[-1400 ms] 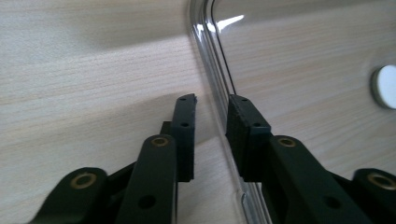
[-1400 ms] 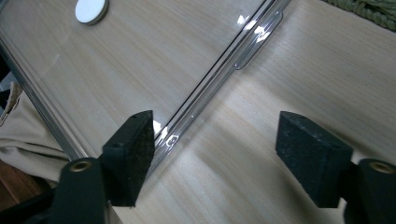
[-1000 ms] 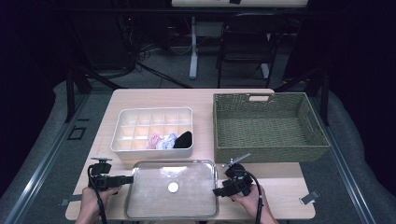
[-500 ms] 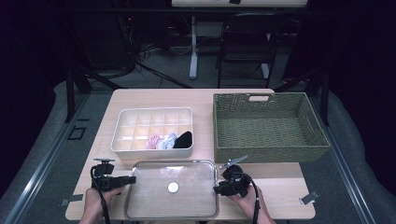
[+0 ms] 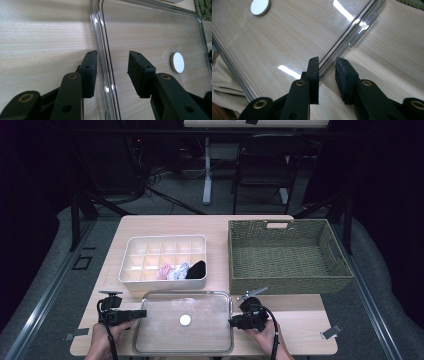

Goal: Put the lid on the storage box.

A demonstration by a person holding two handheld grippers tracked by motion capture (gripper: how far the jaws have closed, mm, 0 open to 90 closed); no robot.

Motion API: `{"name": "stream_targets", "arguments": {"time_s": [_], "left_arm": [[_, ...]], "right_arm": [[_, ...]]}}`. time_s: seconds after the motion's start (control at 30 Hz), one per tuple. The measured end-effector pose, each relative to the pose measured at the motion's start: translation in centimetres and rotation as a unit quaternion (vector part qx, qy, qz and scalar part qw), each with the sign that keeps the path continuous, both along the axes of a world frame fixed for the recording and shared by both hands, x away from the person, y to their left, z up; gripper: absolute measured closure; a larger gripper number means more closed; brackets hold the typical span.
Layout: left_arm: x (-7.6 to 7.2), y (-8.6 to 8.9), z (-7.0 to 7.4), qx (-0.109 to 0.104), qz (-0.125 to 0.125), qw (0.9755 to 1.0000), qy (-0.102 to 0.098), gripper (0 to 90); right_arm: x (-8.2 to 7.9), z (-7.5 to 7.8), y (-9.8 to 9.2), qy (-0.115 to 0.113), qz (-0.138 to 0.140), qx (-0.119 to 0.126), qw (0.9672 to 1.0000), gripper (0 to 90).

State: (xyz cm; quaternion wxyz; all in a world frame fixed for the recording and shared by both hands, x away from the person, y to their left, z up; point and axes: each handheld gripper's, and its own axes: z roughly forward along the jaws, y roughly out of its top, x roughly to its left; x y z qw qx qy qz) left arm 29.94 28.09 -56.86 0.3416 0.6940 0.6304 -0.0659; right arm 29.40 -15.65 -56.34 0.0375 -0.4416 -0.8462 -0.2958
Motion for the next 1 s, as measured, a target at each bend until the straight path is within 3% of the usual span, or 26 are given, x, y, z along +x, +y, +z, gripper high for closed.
{"name": "stream_targets", "arguments": {"time_s": [0.47, 0.57, 0.8, 0.9, 1.0], "left_arm": [[-0.32, 0.40, -0.13, -0.008, 0.003, 0.9999, 0.011, 65.1], [-0.40, 0.59, -0.32, -0.021, 0.000, 0.9996, 0.017, 68.1], [-0.53, 0.43, -0.16, -0.006, -0.015, 0.9998, 0.009, 70.4], [-0.52, 0.70, -0.40, -0.019, -0.014, 0.9997, 0.007, 72.0], [-0.58, 0.83, -0.38, -0.018, -0.020, 0.9996, 0.005, 72.5]], "right_arm": [[-0.06, 0.09, 0.14, -0.005, 0.004, -0.006, 1.0000, 73.3], [0.00, 0.09, 0.09, -0.005, 0.004, -0.009, 0.9999, 73.0], [-0.04, 0.08, 0.06, -0.005, 0.002, -0.006, 1.0000, 72.5], [-0.04, 0.03, 0.00, -0.007, 0.002, -0.005, 1.0000, 72.3], [-0.04, 0.11, -0.09, -0.007, 0.008, -0.011, 0.9999, 71.6]]}}
